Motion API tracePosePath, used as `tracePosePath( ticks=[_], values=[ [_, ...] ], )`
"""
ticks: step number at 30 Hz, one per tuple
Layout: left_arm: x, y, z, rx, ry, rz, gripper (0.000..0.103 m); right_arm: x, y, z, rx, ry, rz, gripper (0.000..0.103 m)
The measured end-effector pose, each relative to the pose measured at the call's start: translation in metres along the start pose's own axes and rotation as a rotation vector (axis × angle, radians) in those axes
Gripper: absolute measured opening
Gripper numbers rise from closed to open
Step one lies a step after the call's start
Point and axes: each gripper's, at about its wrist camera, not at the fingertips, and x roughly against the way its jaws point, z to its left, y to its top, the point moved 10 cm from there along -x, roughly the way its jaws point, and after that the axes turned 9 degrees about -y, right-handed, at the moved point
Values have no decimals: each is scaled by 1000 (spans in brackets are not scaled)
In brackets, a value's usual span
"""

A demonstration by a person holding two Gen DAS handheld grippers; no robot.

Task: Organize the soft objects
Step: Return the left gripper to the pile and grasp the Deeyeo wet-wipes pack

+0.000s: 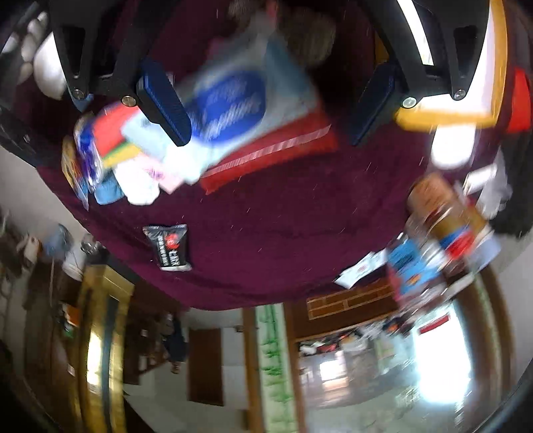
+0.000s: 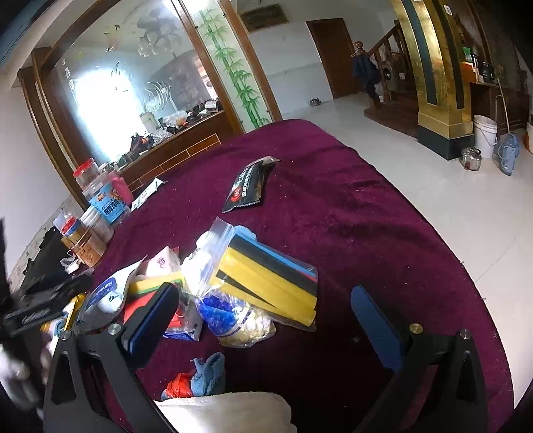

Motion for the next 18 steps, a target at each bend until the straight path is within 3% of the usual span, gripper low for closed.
tracePosePath(
  ticks=[2, 5, 7, 10, 12, 14, 16, 18],
  values=[
    [-18, 1, -12, -61, -48, 51, 96, -1, -1, -1, -5, 1, 6, 103],
    [-33, -26, -35, -102, -156, 192, 93, -2, -2, -3, -13, 7, 15, 103],
    [-25, -42, -53, -171, -188, 216, 73, -2, -2, -3, -13, 11, 18, 103],
    [-12, -64, -76, -221, -252, 263, 65, -3, -3, 0, -6, 16, 22, 103],
    [1, -68, -83, -280, -222, 218, 66, -2, -3, 1, -3, 14, 21, 103],
    [9, -68, -85, -323, -196, 181, 74, -2, -4, 0, -3, 11, 21, 103],
    [13, -68, -84, -384, -147, 147, 89, -3, -3, -1, -8, 8, 25, 103],
    [14, -66, -80, -452, -104, 126, 89, -4, -4, -2, -10, 6, 28, 103]
  ],
)
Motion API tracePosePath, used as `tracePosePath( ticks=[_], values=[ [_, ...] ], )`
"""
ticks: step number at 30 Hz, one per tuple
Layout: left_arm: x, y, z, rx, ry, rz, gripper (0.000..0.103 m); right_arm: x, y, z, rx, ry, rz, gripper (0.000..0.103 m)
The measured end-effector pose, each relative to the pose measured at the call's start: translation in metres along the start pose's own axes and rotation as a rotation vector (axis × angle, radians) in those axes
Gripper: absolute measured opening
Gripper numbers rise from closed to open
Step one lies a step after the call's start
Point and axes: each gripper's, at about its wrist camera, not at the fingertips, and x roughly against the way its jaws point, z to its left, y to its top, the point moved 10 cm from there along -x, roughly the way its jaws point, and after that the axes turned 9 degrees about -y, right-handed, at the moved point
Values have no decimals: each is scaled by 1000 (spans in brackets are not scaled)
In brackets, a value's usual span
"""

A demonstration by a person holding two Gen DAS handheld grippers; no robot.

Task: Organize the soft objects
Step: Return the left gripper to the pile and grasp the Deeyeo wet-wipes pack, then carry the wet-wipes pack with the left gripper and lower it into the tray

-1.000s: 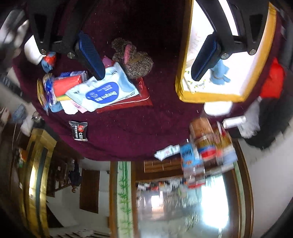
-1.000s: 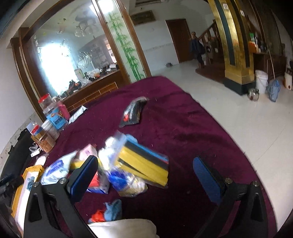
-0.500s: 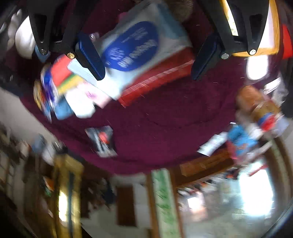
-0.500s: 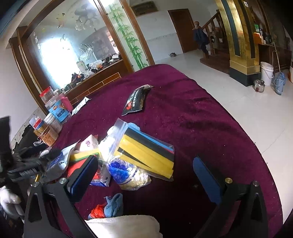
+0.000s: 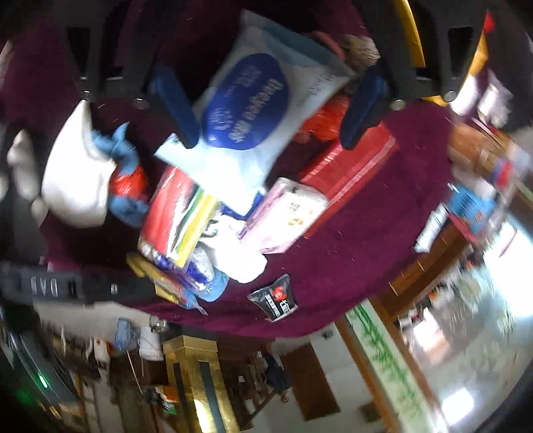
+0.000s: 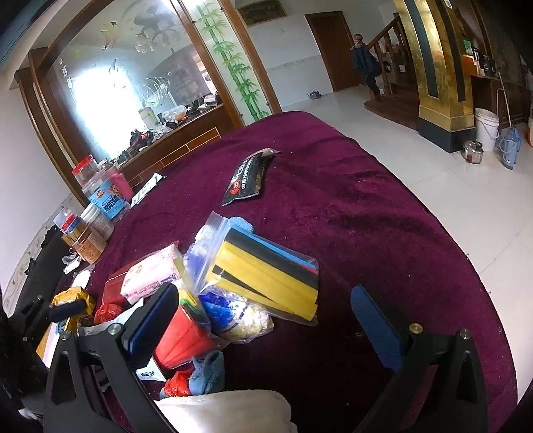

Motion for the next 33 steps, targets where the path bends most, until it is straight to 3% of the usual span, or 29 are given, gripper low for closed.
tracePosePath(
  ticks=[5, 12, 14, 16, 17, 22, 29, 33],
  values=[
    [-1, -1, 13, -62, 16, -12, 96, -2, -1, 0, 5, -5, 9, 103],
    [-34, -5, -12, -109, -119, 91, 96, -4, -2, 1, 8, -13, 16, 103],
    [-39, -12, -22, -112, -108, 122, 89, -5, -3, -1, 2, -15, 19, 103],
    [-36, -14, -25, -99, -125, 136, 73, -5, -3, -2, -2, -17, 21, 103],
    [-32, -16, -22, -67, -133, 140, 70, -6, -3, -3, -2, -19, 21, 103],
    [-1, -23, 1, 95, -158, 72, 64, -6, -3, -4, -1, -26, 16, 103],
    [85, -41, 34, 360, -249, -136, 64, -7, -2, -5, 2, -39, 15, 103],
    [133, -62, 66, 455, -226, -226, 64, -8, -3, 0, 24, -40, 18, 103]
  ],
)
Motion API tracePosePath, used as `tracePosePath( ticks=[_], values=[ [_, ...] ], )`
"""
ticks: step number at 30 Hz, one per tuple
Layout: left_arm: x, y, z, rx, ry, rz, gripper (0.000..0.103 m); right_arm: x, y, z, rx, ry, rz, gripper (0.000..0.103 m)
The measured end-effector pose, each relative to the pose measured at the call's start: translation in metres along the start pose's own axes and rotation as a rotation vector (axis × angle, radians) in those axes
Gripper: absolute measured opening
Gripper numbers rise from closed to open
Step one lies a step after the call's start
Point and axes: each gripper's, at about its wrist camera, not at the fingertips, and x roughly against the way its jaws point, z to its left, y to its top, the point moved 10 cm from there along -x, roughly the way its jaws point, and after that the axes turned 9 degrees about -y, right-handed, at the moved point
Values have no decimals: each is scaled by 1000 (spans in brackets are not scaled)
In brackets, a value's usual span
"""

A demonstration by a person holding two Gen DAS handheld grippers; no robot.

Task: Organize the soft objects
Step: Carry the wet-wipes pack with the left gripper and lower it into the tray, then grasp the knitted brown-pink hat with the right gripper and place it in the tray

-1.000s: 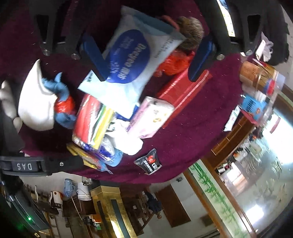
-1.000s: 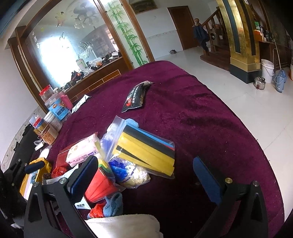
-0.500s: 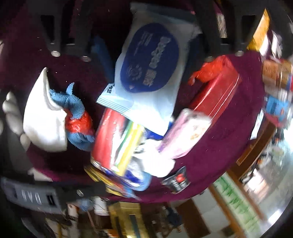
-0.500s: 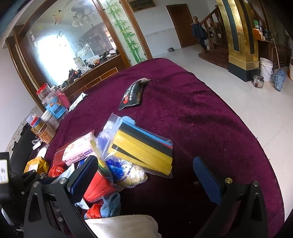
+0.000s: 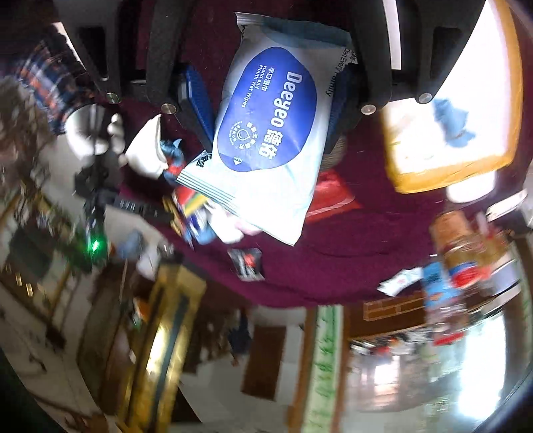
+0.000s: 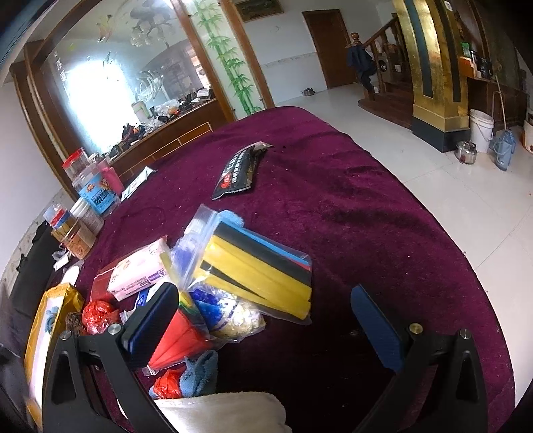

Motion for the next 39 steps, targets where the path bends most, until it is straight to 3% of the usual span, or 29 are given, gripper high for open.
tracePosePath(
  ticks=[4, 8, 14, 20, 23, 28, 35, 39],
  values=[
    [39, -3, 35, 29, 111, -49, 64, 20, -1, 24, 69, 2, -20, 103],
    [57, -21, 90, 109, 227, -29, 64, 56, -10, 93, 170, 127, -16, 103],
    [58, -46, 167, 208, 358, 30, 64, 59, -60, 200, 390, 268, 90, 103],
    [46, -57, 234, 273, 462, 110, 64, 47, -94, 255, 499, 307, 139, 100],
    [37, -58, 258, 313, 483, 135, 64, 36, -100, 272, 538, 291, 146, 96],
    [29, -61, 284, 389, 520, 151, 65, 11, -103, 285, 561, 258, 181, 79],
    [24, -56, 292, 379, 573, 146, 68, 0, -110, 288, 612, 211, 171, 76],
    [32, -57, 288, 429, 534, 124, 68, -5, -114, 289, 696, 132, 127, 73]
  ],
)
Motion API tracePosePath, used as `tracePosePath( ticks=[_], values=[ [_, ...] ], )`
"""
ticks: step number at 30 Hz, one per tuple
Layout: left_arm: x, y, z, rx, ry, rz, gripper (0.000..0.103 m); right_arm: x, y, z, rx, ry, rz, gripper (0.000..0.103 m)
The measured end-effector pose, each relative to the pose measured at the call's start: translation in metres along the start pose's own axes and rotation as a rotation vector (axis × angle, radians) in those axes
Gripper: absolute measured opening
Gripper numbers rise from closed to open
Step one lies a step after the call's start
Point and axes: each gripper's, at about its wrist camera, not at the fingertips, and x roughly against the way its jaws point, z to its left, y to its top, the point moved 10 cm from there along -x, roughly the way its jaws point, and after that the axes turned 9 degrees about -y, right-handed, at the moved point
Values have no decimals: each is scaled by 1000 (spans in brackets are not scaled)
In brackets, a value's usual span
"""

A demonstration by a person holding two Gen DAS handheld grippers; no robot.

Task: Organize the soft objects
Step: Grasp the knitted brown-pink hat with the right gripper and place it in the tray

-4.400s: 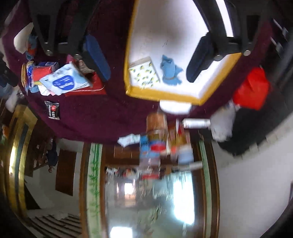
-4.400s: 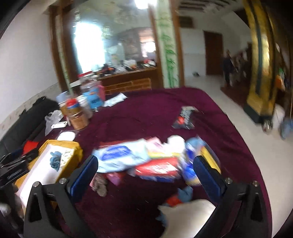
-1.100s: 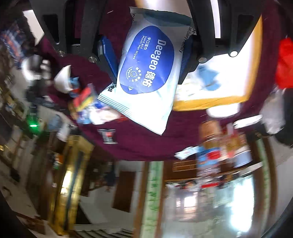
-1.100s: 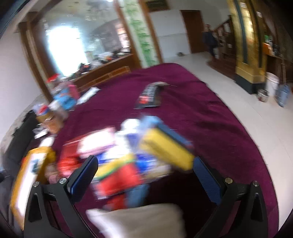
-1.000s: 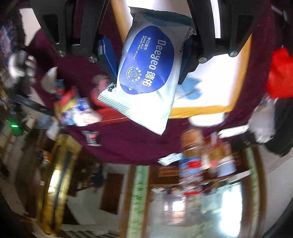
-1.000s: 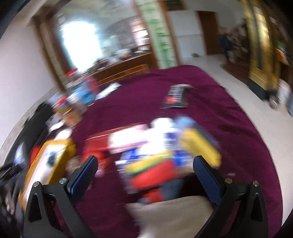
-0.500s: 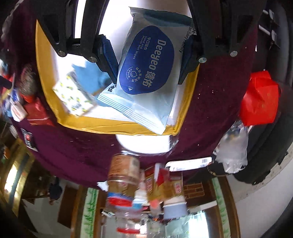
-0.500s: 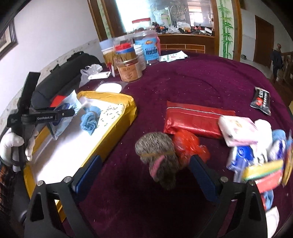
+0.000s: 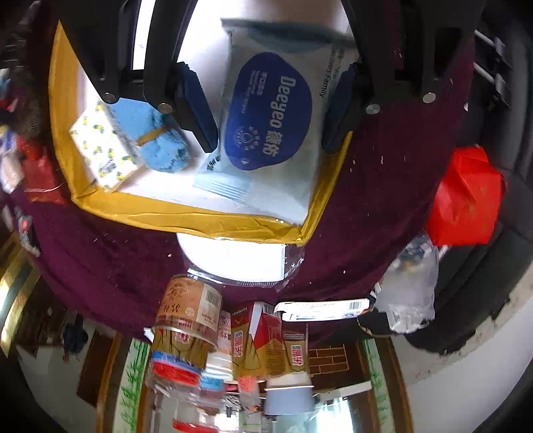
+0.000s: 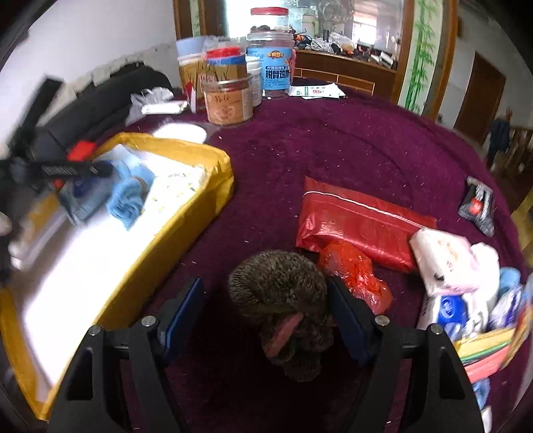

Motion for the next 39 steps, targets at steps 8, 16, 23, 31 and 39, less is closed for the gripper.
tracePosePath(
  ticks=[8, 16, 23, 31, 39],
  values=[
    [81, -7, -3, 97, -161, -162, 72, -5, 2, -2, 53, -97, -5, 53],
    [137, -35, 12, 191, -277, -289, 74, 58, 40, -4, -138, 148, -87, 53],
    [153, -63, 35, 314, -287, -370, 74, 52, 62, 97, -100, 451, 58, 54],
    [154, -85, 38, 304, -302, -353, 76, -1, 69, 178, -40, 479, 203, 54],
    [157, -92, 43, 311, -312, -366, 77, -39, 92, 176, -75, 345, 194, 54]
  ],
)
